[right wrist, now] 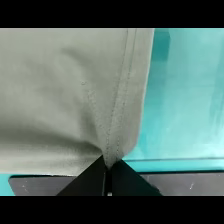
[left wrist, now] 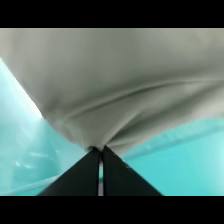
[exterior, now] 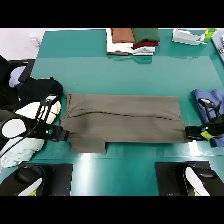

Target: Fold the shirts.

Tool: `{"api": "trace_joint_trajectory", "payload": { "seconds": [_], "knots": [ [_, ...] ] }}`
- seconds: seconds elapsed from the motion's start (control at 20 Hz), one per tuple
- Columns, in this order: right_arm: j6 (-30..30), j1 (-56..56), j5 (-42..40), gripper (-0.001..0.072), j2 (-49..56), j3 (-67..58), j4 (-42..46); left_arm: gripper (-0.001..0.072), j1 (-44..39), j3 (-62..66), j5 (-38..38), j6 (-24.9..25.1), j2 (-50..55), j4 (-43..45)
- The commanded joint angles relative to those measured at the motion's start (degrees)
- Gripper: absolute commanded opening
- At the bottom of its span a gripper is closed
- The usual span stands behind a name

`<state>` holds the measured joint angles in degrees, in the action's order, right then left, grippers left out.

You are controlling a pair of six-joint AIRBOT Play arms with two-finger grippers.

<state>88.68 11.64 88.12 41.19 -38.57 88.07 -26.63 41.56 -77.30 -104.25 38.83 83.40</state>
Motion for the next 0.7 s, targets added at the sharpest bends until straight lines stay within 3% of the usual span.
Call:
{"api": "trace_joint_trajectory", "payload": {
  "seconds": [0.0, 0.25, 0.65],
  "knots": [
    [0.0, 0.0, -2.8, 0.0017, 5.3, -5.8, 0.0, 0.0023, 0.1, 1.9, 5.9, 0.5, 3.1, 6.7],
    [0.0, -0.4, -8.8, 0.0017, 19.2, -17.9, -4.0, 0.0023, 0.1, 11.9, 18.3, 1.2, 17.4, 13.0],
    [0.0, -0.5, -10.2, 0.0017, 38.1, -34.1, -4.6, 0.0024, 4.8, 23.5, 27.2, 0.8, 37.2, 15.3]
  ]
}}
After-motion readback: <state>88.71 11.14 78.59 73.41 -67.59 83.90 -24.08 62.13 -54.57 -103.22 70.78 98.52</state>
